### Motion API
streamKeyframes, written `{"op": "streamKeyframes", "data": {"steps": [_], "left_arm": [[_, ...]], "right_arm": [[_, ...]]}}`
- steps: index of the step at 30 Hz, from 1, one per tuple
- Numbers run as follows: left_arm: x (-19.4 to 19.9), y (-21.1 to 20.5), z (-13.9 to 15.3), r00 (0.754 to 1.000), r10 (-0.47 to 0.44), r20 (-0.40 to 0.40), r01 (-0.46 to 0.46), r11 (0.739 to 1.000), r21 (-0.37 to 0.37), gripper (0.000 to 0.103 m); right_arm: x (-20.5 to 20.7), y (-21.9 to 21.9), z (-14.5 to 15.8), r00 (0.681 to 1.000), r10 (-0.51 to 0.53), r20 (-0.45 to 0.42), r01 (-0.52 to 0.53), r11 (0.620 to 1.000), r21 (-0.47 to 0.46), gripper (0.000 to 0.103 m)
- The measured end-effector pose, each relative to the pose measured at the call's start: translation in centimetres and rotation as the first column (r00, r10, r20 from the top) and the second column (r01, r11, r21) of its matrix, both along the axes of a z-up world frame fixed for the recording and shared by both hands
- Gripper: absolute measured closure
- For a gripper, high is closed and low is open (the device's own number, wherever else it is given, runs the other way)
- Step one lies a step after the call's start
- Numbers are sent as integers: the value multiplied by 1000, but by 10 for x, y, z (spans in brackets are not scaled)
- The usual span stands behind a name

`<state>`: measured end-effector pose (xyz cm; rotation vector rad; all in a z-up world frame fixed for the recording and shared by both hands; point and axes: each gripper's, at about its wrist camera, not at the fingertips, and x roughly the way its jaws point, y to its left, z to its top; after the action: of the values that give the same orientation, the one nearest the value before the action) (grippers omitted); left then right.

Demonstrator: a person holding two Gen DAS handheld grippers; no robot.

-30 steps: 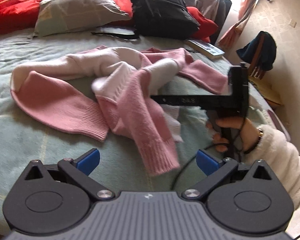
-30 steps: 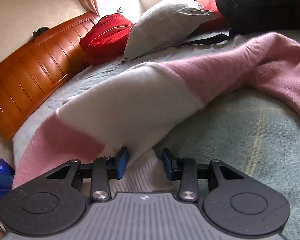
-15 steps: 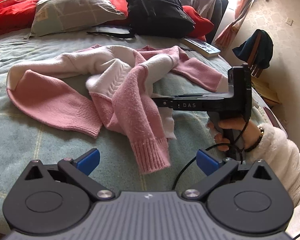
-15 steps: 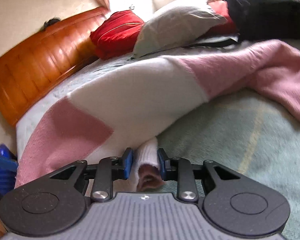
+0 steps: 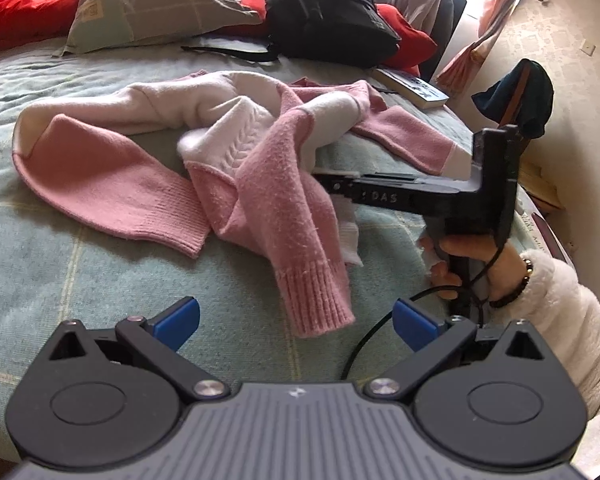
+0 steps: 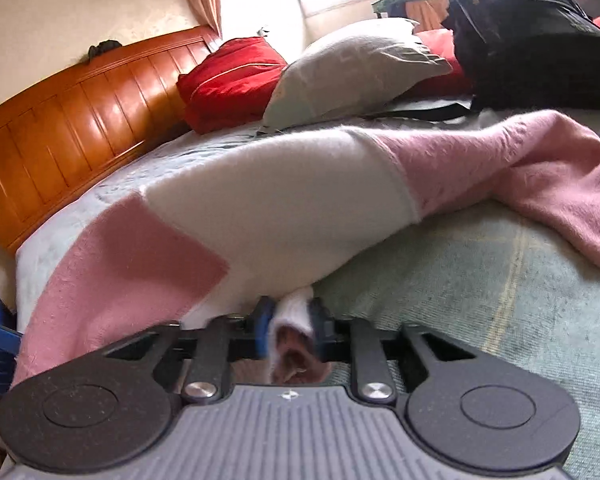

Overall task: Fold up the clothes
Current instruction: 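Pull the hem outward with the right gripper to spread the sweater body, then open the right gripper and lift it off the hem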

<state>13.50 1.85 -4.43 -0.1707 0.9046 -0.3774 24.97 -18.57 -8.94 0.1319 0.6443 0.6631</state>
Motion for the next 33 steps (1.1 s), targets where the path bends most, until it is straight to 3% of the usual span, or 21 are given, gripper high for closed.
{"op": "streamKeyframes", "data": {"steps": [11, 16, 20, 25, 29, 33], "left_arm": [[-12, 3, 14, 1000, 9, 28, -10, 1000, 4, 1], [-17, -2, 19, 999, -7, 34, 7, 1000, 2, 1], [-20, -10, 23, 999, -23, 38, 23, 1000, 5, 1], [-26, -21, 27, 997, -55, 45, 54, 998, 11, 1], [-33, -26, 33, 996, -66, 57, 64, 997, 32, 1], [-42, -27, 37, 996, -58, 68, 53, 996, 71, 1]], "right_arm": [[-45, -64, 38, 997, -48, -57, 61, 966, 252, 88], [-94, -109, 56, 987, -154, -33, 158, 960, 233, 88], [-134, -149, 63, 968, -247, -45, 249, 928, 275, 90], [-160, -185, 50, 899, -428, -93, 438, 877, 198, 89], [-167, -197, 37, 850, -504, -152, 525, 834, 171, 85], [-180, -194, 41, 841, -527, -126, 541, 825, 163, 66]]}}
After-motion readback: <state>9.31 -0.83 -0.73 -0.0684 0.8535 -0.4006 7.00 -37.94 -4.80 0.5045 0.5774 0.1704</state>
